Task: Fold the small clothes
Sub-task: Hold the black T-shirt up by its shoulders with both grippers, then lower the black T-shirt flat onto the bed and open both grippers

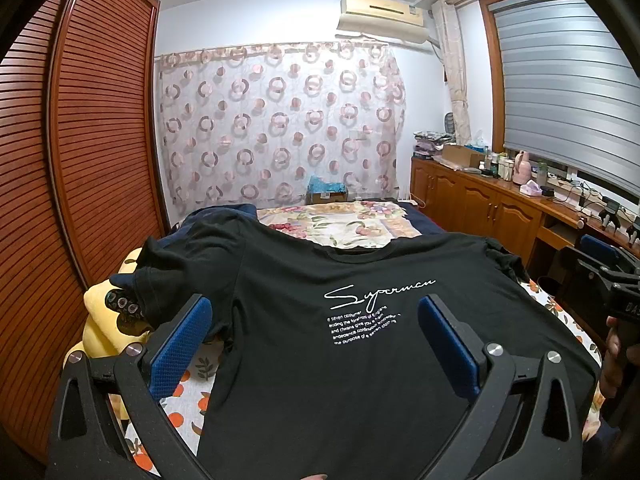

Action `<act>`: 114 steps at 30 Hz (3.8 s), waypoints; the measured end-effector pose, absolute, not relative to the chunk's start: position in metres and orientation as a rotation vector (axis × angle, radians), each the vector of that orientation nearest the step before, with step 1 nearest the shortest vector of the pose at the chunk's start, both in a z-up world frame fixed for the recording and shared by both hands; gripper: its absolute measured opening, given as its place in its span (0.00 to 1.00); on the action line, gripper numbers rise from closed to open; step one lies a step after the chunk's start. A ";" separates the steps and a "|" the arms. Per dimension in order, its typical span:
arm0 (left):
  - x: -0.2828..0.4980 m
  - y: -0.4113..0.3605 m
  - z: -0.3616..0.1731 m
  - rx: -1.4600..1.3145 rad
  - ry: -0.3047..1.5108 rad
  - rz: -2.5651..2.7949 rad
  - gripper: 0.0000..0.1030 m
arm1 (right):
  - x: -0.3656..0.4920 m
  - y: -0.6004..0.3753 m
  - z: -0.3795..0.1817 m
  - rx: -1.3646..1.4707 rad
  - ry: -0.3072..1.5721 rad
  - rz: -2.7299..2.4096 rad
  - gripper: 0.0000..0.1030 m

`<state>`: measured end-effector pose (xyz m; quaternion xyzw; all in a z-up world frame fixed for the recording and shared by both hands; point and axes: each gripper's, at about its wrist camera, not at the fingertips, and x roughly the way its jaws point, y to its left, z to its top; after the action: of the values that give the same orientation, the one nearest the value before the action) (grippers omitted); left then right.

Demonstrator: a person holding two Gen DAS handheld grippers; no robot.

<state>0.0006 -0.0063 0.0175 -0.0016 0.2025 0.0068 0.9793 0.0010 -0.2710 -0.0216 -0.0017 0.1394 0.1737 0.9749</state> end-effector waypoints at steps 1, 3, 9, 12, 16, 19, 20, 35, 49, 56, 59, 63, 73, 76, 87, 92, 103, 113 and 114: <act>0.000 -0.006 0.017 -0.002 0.407 0.014 1.00 | 0.001 -0.271 -0.022 -0.004 0.281 0.351 1.00; 0.001 -0.007 0.017 -0.002 0.406 0.015 1.00 | 0.001 -0.271 -0.022 -0.003 0.280 0.350 1.00; 0.000 -0.007 0.017 0.000 0.405 0.014 1.00 | 0.000 -0.271 -0.021 -0.004 0.278 0.350 1.00; -0.001 -0.007 0.016 0.000 0.404 0.016 1.00 | 0.000 -0.271 -0.022 -0.004 0.275 0.350 1.00; -0.001 -0.007 0.016 0.001 0.402 0.016 1.00 | 0.000 -0.271 -0.022 -0.005 0.275 0.350 1.00; -0.001 -0.008 0.018 0.000 0.403 0.015 1.00 | 0.000 -0.272 -0.022 -0.005 0.274 0.351 1.00; -0.001 -0.007 0.016 0.002 0.401 0.015 1.00 | 0.000 -0.272 -0.022 -0.006 0.274 0.351 1.00; -0.003 -0.004 0.022 0.003 0.397 0.017 1.00 | 0.000 -0.272 -0.022 -0.006 0.274 0.350 1.00; -0.004 -0.006 0.030 0.005 0.397 0.015 1.00 | 0.000 -0.271 -0.022 -0.007 0.276 0.350 1.00; 0.009 -0.009 0.047 0.004 0.473 0.008 1.00 | 0.006 -0.268 -0.025 -0.022 0.290 0.347 1.00; 0.024 -0.006 0.042 -0.011 0.493 -0.016 1.00 | 0.011 -0.266 -0.023 -0.028 0.294 0.353 1.00; 0.044 0.000 0.038 -0.014 0.510 -0.029 1.00 | 0.016 -0.268 -0.023 -0.026 0.298 0.354 1.00; 0.063 0.013 0.013 -0.015 0.526 -0.020 1.00 | 0.039 -0.261 -0.022 -0.047 0.335 0.375 1.00; 0.071 0.018 0.011 -0.015 0.531 -0.017 1.00 | 0.050 -0.259 -0.022 -0.055 0.357 0.384 1.00; 0.109 0.082 0.000 -0.042 0.580 0.039 1.00 | 0.103 -0.236 -0.023 -0.130 0.467 0.546 1.00; 0.123 0.123 -0.004 -0.086 0.599 0.085 0.98 | 0.131 -0.225 -0.030 -0.165 0.528 0.609 0.99; 0.146 0.188 -0.011 -0.151 0.635 0.140 0.65 | 0.161 -0.226 -0.029 -0.241 0.655 0.675 0.97; 0.181 0.210 -0.038 -0.159 0.743 0.099 0.11 | 0.173 -0.232 -0.016 -0.248 0.656 0.677 0.97; 0.179 0.208 -0.037 -0.149 0.740 0.090 0.07 | 0.171 -0.234 -0.014 -0.245 0.650 0.677 0.97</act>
<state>0.1793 0.2079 -0.0366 -0.0728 0.3610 0.0441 0.9287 0.1715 -0.2342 -0.0137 -0.1179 0.3124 0.3256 0.8846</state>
